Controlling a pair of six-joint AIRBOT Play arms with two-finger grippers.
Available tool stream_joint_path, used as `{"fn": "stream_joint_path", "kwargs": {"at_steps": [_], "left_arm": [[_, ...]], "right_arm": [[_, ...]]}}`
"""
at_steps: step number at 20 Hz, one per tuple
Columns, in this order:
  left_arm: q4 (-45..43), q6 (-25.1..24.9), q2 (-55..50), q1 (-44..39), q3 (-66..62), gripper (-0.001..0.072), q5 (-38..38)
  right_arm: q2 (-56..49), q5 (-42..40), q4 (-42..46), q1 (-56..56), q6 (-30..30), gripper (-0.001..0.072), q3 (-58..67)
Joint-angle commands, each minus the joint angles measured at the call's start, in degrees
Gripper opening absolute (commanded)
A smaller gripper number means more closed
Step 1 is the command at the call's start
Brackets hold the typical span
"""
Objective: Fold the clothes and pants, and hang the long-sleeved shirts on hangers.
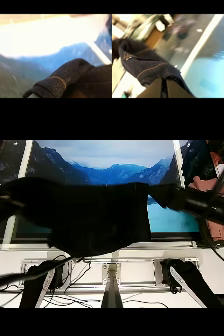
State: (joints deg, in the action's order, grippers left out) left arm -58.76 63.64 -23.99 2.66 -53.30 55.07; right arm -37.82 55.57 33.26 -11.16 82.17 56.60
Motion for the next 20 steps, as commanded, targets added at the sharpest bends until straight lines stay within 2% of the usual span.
{"fn": "stream_joint_path", "kwargs": {"at_steps": [1,3,6,9,13,14,15,16,17,18,20], "left_arm": [[6.3,0.4,-11.7,-2.5,10.9,0.0019,-12.6],[8.7,-1.0,-24.3,-7.0,11.1,0.0020,-18.6],[10.9,-1.0,-39.1,-11.0,6.3,0.0020,-18.3],[12.3,-1.0,-45.5,-11.7,4.0,0.0020,-8.2],[9.4,-0.5,-46.6,-10.5,4.2,0.0021,13.6],[10.0,1.2,-46.6,-11.2,4.3,0.0022,16.0],[11.5,2.2,-46.5,-12.3,4.8,0.0072,15.8],[12.3,2.2,-46.6,-13.9,5.4,0.0296,14.1],[12.3,2.2,-46.9,-15.7,6.0,0.0718,11.0],[12.2,2.1,-47.4,-17.2,6.1,0.0696,7.6],[12.8,2.2,-47.8,-18.5,6.1,0.0696,1.0]], "right_arm": [[-6.4,-17.2,6.3,-3.6,5.8,0.0034,-8.9],[-14.6,-24.3,6.7,-3.0,5.8,0.0034,-11.5],[-25.3,-28.0,7.6,1.1,5.2,0.0034,-9.9],[-29.9,-19.4,13.4,6.8,5.2,0.0034,-8.2],[-30.1,0.5,24.9,14.2,5.2,0.0035,-8.3],[-30.1,4.5,29.1,15.4,4.9,0.0034,-8.3],[-30.1,6.5,32.8,16.2,3.4,0.0051,-8.3],[-30.2,6.6,35.2,16.5,1.6,0.0267,-8.3],[-30.2,6.0,35.9,16.5,0.5,0.0584,-8.3],[-30.2,4.3,35.6,16.5,0.4,0.0680,-8.3],[-30.2,1.8,35.5,16.5,0.2,0.0681,-8.1]]}}
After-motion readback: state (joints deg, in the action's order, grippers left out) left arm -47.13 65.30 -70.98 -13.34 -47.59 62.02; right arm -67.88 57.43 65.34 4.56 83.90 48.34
